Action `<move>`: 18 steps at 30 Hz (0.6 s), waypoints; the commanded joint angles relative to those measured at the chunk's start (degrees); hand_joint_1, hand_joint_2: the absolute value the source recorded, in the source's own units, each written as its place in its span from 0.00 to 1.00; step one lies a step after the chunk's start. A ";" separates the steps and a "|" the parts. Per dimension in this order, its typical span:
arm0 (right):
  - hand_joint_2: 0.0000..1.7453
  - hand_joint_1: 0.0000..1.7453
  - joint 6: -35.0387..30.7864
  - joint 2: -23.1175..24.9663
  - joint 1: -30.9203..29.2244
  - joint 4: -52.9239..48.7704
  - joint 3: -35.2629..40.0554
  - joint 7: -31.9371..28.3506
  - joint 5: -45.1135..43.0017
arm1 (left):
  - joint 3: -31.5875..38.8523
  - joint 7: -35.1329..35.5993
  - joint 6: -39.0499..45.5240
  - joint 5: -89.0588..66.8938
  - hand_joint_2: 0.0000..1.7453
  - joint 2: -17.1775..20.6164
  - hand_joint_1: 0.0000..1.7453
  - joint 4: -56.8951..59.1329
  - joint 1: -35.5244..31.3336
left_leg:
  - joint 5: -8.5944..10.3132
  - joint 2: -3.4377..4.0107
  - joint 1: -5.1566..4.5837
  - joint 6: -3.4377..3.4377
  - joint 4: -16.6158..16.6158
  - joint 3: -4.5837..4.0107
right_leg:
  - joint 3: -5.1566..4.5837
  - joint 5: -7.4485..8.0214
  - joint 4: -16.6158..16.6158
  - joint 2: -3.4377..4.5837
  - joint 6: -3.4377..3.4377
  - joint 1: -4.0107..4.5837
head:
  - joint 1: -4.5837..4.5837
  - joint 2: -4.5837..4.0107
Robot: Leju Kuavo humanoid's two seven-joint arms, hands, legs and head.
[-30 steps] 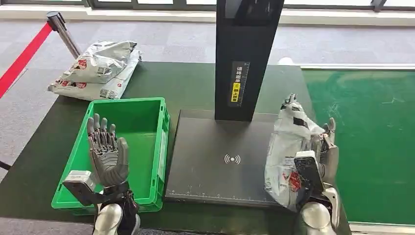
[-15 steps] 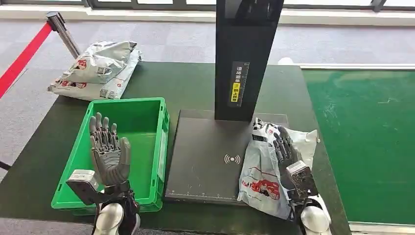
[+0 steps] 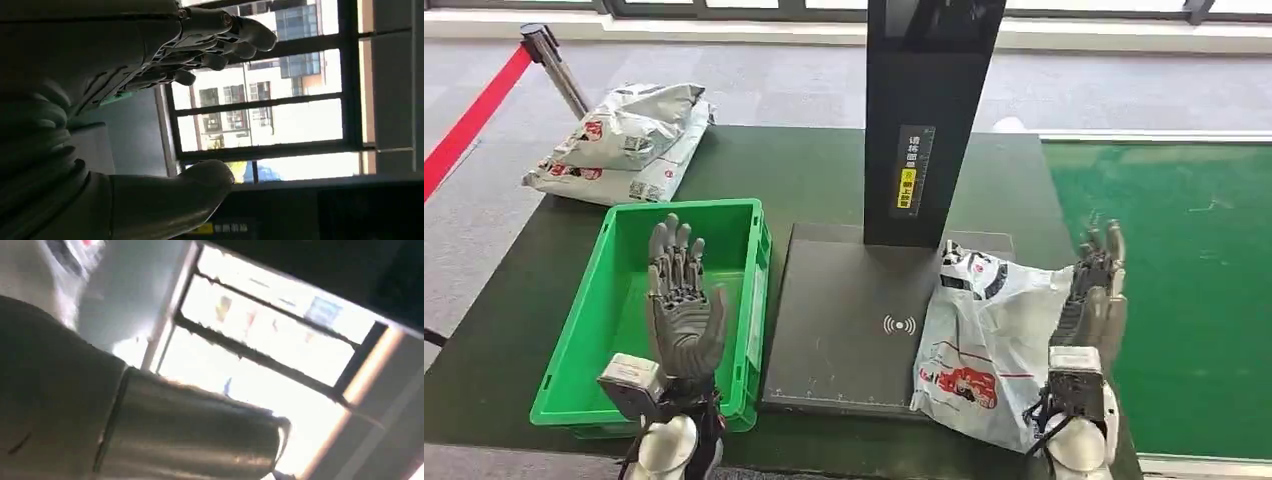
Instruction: Moved the parcel from conveyor to table for the left to box.
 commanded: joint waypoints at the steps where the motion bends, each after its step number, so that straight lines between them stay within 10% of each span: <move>1: 1.00 0.00 -14.80 3.91 -2.77 -6.47 -1.81 -0.24 13.02 | -15.55 4.48 0.33 -5.64 1.00 -0.83 0.00 13.95 -12.60 | 0.07 -0.16 -0.01 0.04 0.03 -0.06 | 0.07 0.01 -0.01 -0.30 0.00 0.01 | 0.00 0.00; 10: 1.00 0.00 -14.80 9.91 -5.56 -10.13 -7.47 -3.12 16.90 | -21.16 11.56 1.18 -17.03 1.00 -2.59 0.00 23.26 -18.35 | 0.06 0.04 -0.03 0.02 0.03 -0.02 | -0.01 0.07 0.06 -0.08 -0.01 -0.02 | 0.00 0.00; 18: 1.00 0.00 -14.80 13.74 -9.61 -9.21 -11.41 -3.12 17.36 | -50.32 23.07 13.89 -13.51 1.00 -5.86 0.00 58.87 -33.75 | 0.15 -0.16 0.00 0.11 0.01 0.06 | 0.18 0.13 -0.08 -0.29 0.08 0.00 | 0.00 0.00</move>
